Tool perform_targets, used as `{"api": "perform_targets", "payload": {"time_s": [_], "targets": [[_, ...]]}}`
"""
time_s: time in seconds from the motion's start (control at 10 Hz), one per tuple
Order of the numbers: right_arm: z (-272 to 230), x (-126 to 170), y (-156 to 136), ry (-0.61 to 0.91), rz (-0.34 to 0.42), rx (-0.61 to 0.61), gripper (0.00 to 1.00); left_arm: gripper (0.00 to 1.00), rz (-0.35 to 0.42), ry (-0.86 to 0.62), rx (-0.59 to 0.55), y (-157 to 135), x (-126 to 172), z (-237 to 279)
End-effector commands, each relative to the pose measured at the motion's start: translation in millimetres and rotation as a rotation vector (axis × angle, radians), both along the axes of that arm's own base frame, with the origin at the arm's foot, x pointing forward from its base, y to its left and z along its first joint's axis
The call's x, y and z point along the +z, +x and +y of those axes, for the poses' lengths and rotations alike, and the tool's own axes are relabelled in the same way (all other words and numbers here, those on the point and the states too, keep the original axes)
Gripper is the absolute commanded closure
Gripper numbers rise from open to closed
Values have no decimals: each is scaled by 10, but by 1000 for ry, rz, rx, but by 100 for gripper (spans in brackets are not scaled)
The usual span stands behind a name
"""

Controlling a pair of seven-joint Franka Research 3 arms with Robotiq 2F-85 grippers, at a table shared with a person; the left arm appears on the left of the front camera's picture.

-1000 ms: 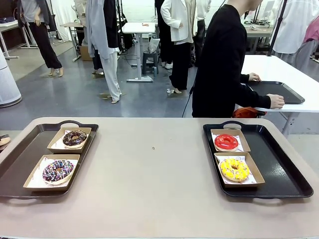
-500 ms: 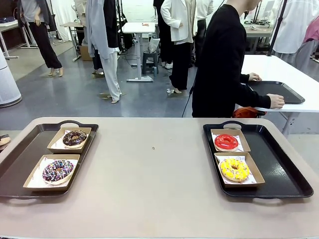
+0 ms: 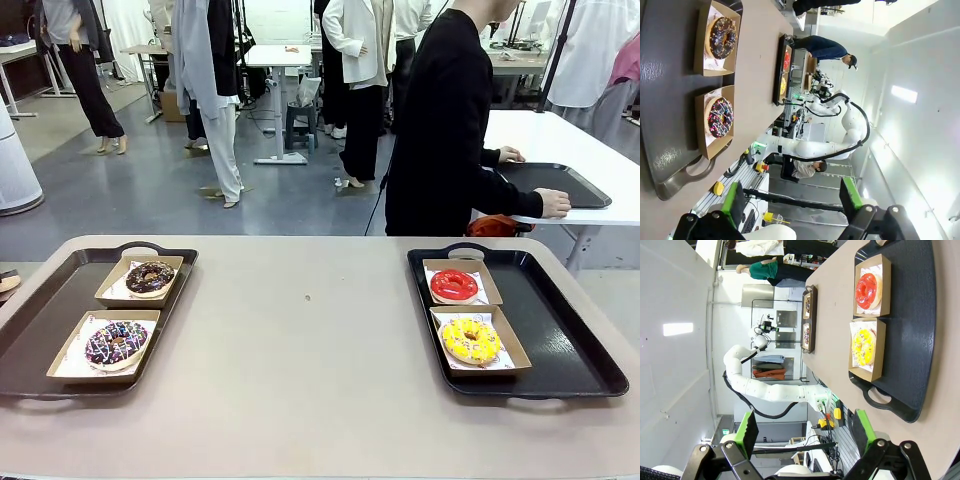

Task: Individually package the donuts and arrange them on the tray.
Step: Place the picked Paper togo box on the Handle tray.

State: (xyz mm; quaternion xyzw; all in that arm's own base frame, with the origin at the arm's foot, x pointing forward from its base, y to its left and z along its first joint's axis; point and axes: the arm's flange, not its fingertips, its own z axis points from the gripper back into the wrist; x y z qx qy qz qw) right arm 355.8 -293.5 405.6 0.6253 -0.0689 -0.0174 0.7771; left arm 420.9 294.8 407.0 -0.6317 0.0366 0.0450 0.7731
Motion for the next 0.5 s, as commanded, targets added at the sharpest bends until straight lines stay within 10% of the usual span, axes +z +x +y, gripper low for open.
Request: {"api": "perform_targets", "payload": {"time_s": [0.0,0.4], "targets": [[12,23,7,-4,6,-5,0,0,-7,-16,5,-13,21,9],[12,23,7,-4,6,-5,0,0,-7,-16,5,-13,21,9]]}}
